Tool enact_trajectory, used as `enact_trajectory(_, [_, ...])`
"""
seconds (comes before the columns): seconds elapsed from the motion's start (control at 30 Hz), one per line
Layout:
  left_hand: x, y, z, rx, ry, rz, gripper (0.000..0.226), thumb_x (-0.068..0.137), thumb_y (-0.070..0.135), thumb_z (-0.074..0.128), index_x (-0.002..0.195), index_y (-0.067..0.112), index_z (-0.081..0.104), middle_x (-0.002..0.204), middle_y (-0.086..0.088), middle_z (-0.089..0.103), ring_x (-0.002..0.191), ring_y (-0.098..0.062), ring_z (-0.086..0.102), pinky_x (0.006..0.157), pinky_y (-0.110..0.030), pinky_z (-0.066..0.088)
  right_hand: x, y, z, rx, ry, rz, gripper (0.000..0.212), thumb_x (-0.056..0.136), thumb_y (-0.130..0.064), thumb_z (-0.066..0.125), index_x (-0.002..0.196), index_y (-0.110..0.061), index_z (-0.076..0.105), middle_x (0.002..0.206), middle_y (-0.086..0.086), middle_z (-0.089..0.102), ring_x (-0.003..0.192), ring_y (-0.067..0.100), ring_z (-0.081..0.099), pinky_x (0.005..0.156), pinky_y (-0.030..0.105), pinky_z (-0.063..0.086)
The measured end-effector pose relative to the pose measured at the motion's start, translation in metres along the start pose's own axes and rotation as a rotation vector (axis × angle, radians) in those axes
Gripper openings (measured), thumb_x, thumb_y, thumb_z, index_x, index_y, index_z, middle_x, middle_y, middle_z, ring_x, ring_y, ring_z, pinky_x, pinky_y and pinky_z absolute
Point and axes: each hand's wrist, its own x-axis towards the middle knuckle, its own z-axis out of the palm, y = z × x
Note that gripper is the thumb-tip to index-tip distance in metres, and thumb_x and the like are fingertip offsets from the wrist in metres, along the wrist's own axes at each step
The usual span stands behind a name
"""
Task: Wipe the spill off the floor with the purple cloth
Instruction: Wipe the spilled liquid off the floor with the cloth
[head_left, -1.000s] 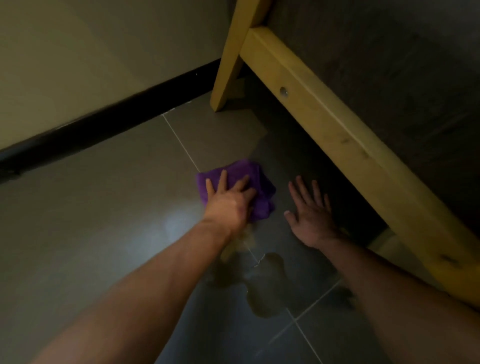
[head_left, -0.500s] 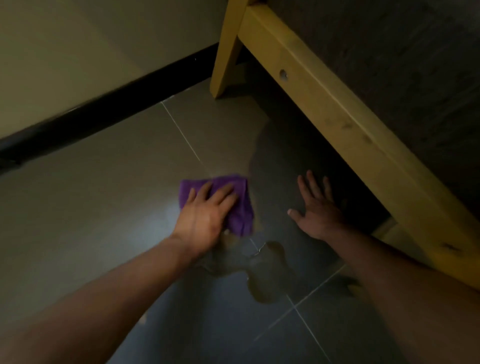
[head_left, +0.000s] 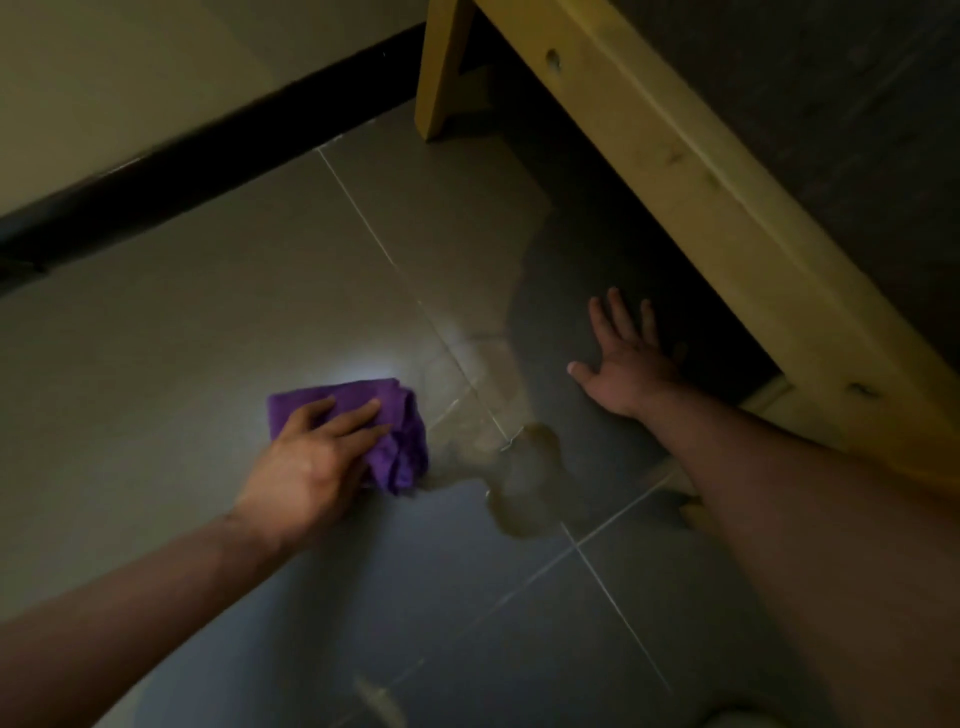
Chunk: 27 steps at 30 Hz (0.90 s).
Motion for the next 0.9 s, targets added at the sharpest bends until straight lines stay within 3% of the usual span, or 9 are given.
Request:
enact_trajectory(0.13, [0.027, 0.049, 0.005, -0.319, 0.201, -0.229, 0.051, 0.092, 0.034, 0.042, 0.123, 0.005, 0.070, 0.133, -0.013, 0.068, 0.122, -0.031, 0.065, 0.113, -0.045, 0.039, 0.002, 0.000, 0.001, -0.012, -0.001, -0.001, 0.090, 0.096, -0.060, 0.047, 0.158, -0.038, -0.014, 0.165, -0.013, -0.028, 0.154, 0.028, -0.021, 0.115, 0.075, 0.008])
enact_trajectory(0.2, [0.051, 0.080, 0.009, -0.414, 0.217, -0.173, 0.046, 0.092, 0.026, 0.047, 0.129, 0.007, 0.067, 0.141, -0.011, 0.063, 0.132, -0.029, 0.057, 0.120, -0.045, 0.032, 0.003, 0.001, 0.001, -0.014, 0.003, 0.002, 0.090, 0.095, -0.060, 0.048, 0.158, -0.038, -0.013, 0.165, -0.014, -0.028, 0.154, 0.028, -0.020, 0.115, 0.075, 0.010])
enact_trajectory(0.3, [0.070, 0.120, 0.017, -0.461, 0.095, -0.060, 0.045, 0.098, 0.025, 0.050, 0.142, 0.024, 0.057, 0.159, 0.001, 0.043, 0.150, -0.032, 0.033, 0.124, -0.054, 0.021, 0.004, 0.000, 0.002, -0.021, 0.006, 0.003, 0.091, 0.094, -0.061, 0.049, 0.158, -0.038, -0.011, 0.166, -0.014, -0.026, 0.155, 0.027, -0.019, 0.114, 0.075, 0.011])
enact_trajectory(0.37, [0.074, 0.132, 0.023, -0.422, -0.002, 0.012, 0.045, 0.099, 0.026, 0.054, 0.144, 0.033, 0.053, 0.165, 0.005, 0.032, 0.154, -0.036, 0.019, 0.124, -0.060, 0.013, 0.004, 0.000, 0.002, -0.017, 0.005, 0.011, 0.091, 0.094, -0.061, 0.050, 0.158, -0.038, -0.011, 0.166, -0.015, -0.025, 0.155, 0.027, -0.019, 0.114, 0.075, 0.011])
enact_trajectory(0.6, [0.055, 0.141, 0.040, 0.111, -0.286, 0.353, 0.048, 0.101, 0.034, 0.046, 0.147, 0.045, 0.045, 0.171, 0.011, 0.009, 0.155, -0.042, -0.012, 0.117, -0.069, -0.010, 0.002, -0.002, -0.001, -0.015, 0.006, 0.019, 0.092, 0.093, -0.061, 0.052, 0.158, -0.038, -0.009, 0.167, -0.014, -0.024, 0.155, 0.027, -0.017, 0.115, 0.074, 0.012])
enact_trajectory(0.7, [0.029, 0.115, 0.047, 0.214, -0.294, 0.417, 0.052, 0.101, 0.036, 0.042, 0.151, 0.048, 0.035, 0.171, 0.007, 0.004, 0.154, -0.046, -0.011, 0.117, -0.074, -0.005, 0.003, -0.001, -0.002, -0.015, 0.005, 0.011, 0.093, 0.093, -0.061, 0.052, 0.159, -0.038, -0.009, 0.167, -0.015, -0.024, 0.155, 0.027, -0.017, 0.115, 0.074, 0.013])
enact_trajectory(0.83, [0.000, 0.046, 0.039, 0.366, -0.228, 0.414, 0.059, 0.087, 0.042, 0.040, 0.145, 0.048, 0.043, 0.163, 0.000, 0.037, 0.143, -0.052, 0.035, 0.104, -0.076, 0.036, 0.004, 0.001, 0.000, -0.001, 0.006, 0.009, 0.092, 0.093, -0.062, 0.051, 0.158, -0.039, -0.009, 0.166, -0.015, -0.024, 0.155, 0.026, -0.018, 0.115, 0.074, 0.012])
enact_trajectory(0.9, [-0.001, 0.021, 0.036, 0.393, -0.218, 0.283, 0.059, 0.086, 0.048, 0.039, 0.145, 0.047, 0.041, 0.158, 0.000, 0.045, 0.137, -0.053, 0.045, 0.101, -0.074, 0.039, 0.004, 0.000, 0.002, 0.005, 0.004, 0.005, 0.091, 0.093, -0.062, 0.050, 0.158, -0.039, -0.010, 0.166, -0.015, -0.024, 0.155, 0.026, -0.019, 0.114, 0.075, 0.010])
